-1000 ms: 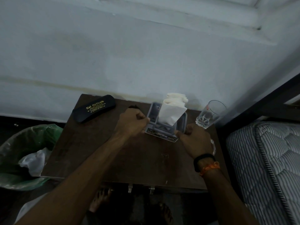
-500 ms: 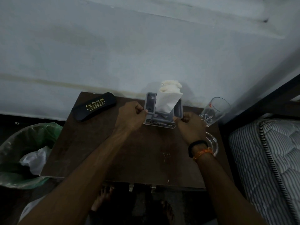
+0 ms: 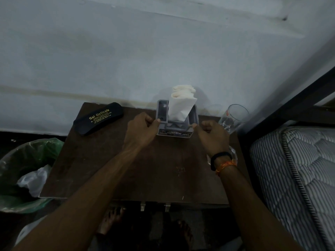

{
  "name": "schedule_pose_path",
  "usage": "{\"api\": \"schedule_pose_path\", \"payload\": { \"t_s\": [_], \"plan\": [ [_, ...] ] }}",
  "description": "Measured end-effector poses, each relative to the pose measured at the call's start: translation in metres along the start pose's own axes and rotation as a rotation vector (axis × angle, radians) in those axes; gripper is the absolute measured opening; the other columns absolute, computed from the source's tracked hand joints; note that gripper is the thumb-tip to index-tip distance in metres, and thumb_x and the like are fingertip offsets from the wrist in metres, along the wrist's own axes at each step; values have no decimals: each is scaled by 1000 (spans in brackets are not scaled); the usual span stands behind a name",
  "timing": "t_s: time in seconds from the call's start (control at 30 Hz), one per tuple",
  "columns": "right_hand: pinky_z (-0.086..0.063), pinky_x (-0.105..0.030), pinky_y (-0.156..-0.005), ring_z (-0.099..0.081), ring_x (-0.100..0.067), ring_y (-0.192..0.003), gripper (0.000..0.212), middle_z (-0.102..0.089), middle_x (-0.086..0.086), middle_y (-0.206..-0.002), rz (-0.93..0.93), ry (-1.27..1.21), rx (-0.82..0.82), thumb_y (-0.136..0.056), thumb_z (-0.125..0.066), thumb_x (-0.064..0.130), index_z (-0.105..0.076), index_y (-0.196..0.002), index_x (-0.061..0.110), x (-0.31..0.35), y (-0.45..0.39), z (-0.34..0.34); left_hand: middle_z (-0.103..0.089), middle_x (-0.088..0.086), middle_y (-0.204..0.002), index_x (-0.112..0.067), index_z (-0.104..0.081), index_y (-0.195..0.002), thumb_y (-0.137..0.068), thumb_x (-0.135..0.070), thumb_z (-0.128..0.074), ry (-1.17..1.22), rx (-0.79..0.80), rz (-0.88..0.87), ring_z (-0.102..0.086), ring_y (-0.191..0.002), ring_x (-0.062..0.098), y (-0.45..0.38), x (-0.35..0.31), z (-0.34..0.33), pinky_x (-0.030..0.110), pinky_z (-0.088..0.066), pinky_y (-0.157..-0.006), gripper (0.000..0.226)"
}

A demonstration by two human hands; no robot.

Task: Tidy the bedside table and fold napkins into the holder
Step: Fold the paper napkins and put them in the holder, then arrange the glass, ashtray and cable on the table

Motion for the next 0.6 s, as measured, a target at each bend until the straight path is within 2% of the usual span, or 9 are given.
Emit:
{"api": "schedule_pose_path", "payload": {
  "t_s": [0.1, 0.2, 0.4, 0.5, 0.6],
  "plan": [
    [-42, -18, -72, -61, -11, -87, 29, -68, 2, -93, -2, 16, -21, -85, -73, 36, -72, -103, 13, -8, -1, 13, -63, -2, -88, -16, -60, -96, -96, -29, -57, -64, 71, -29, -59, -76, 6, 15, 4, -9, 20, -48, -63, 13],
    [-46, -23, -77, -63, -12, -87, 22, -70, 3, -90, -37, 3, -31, -85, -72, 33, -74, -97, 15, -15, 1, 27, -58, -2, -96, -20, -58, -94, -95, -33, -56, -243, 158, -129, -56, -85, 11, 33, 12, -24, 35, -54, -82, 13],
    [-49, -25, -86, -65, -14, -89, 11, -73, 3, -90, -61, 45, -57, -85, -70, 29, -75, -87, 19, -22, 5, 42, -54, 8, -126, -17, -57, -119, -94, -43, -44, -630, 219, -470, -51, -115, 28, 68, 36, -53, 43, -38, -102, 39],
    [-46, -24, -83, -65, -15, -90, 11, -74, 1, -92, -98, 40, -87, -83, -70, 28, -76, -86, 19, -28, 6, 52, -48, 10, -144, -17, -55, -132, -95, -48, -34, -710, 231, -488, -41, -136, 30, 73, 49, -58, 50, -27, -116, 52],
    [-49, -25, -81, -67, -16, -88, 9, -75, 2, -91, -124, 22, -137, -83, -69, 24, -76, -85, 20, -34, 4, 60, -38, 5, -155, -23, -45, -144, -98, -49, -30, -742, 215, -492, -29, -146, 25, 75, 57, -55, 48, -19, -120, 54]
  ]
}}
Point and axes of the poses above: each hand's wrist, its own y-axis away from the middle knuckle, its own z-axis out of the back of the hand, x = y × z, the point moved 2 cm from there along -y, towards the middle knuckle
